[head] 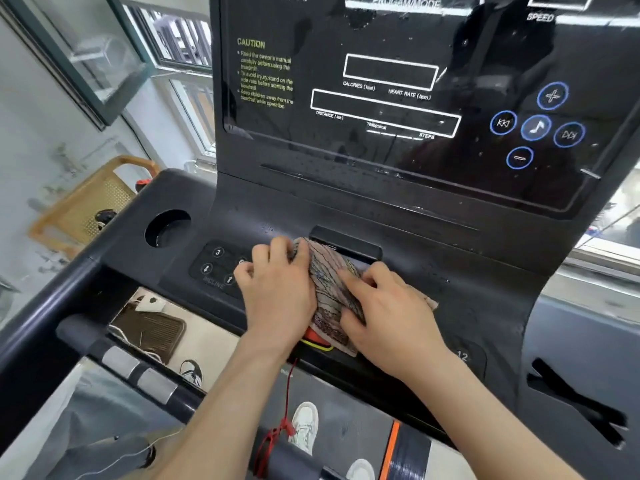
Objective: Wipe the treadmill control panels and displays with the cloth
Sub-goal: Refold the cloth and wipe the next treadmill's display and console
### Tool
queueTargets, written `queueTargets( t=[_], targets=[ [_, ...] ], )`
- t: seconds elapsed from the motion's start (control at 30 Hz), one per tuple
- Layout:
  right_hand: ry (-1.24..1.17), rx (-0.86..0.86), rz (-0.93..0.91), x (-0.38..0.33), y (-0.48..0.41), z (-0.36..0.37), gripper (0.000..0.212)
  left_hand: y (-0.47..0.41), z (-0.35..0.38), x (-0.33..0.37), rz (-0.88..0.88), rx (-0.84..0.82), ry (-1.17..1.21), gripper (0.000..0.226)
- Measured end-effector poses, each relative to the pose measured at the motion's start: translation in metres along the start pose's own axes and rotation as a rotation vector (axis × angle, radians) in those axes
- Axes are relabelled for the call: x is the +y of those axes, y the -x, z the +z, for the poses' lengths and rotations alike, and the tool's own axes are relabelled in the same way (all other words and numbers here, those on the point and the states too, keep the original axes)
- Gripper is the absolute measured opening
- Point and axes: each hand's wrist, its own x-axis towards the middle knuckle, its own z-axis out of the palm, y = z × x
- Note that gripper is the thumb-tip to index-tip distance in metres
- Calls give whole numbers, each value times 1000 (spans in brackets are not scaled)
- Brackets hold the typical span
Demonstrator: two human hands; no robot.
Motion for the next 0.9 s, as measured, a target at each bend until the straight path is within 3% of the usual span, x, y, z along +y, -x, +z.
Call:
queueTargets(
  t=[0.17, 0.33, 0.47, 0.53, 0.67, 0.8, 0.9],
  targets=[
    [-29, 62, 144, 28, 18, -20, 43, 29, 3, 54, 251, -54, 106, 39],
    [-72, 170, 300, 52, 29, -36, 35, 32, 3, 87, 356, -99, 225, 47],
    [-145, 290, 276, 49, 20, -24, 20, 20, -9, 73, 259, -186, 573, 47],
    [-145, 413, 269, 46, 16, -23, 8, 14, -13, 67, 134, -124, 751, 40],
    [-83, 611, 202, 38, 0, -16, 5, 18, -2, 55, 175, -34, 590, 32],
    [13, 530, 65, 33, -26, 1, 8, 35, 2, 52, 245, -80, 487, 42],
    [42, 433, -18, 27, -39, -2, 27, 40, 4, 52, 246, -88, 532, 47]
  ],
)
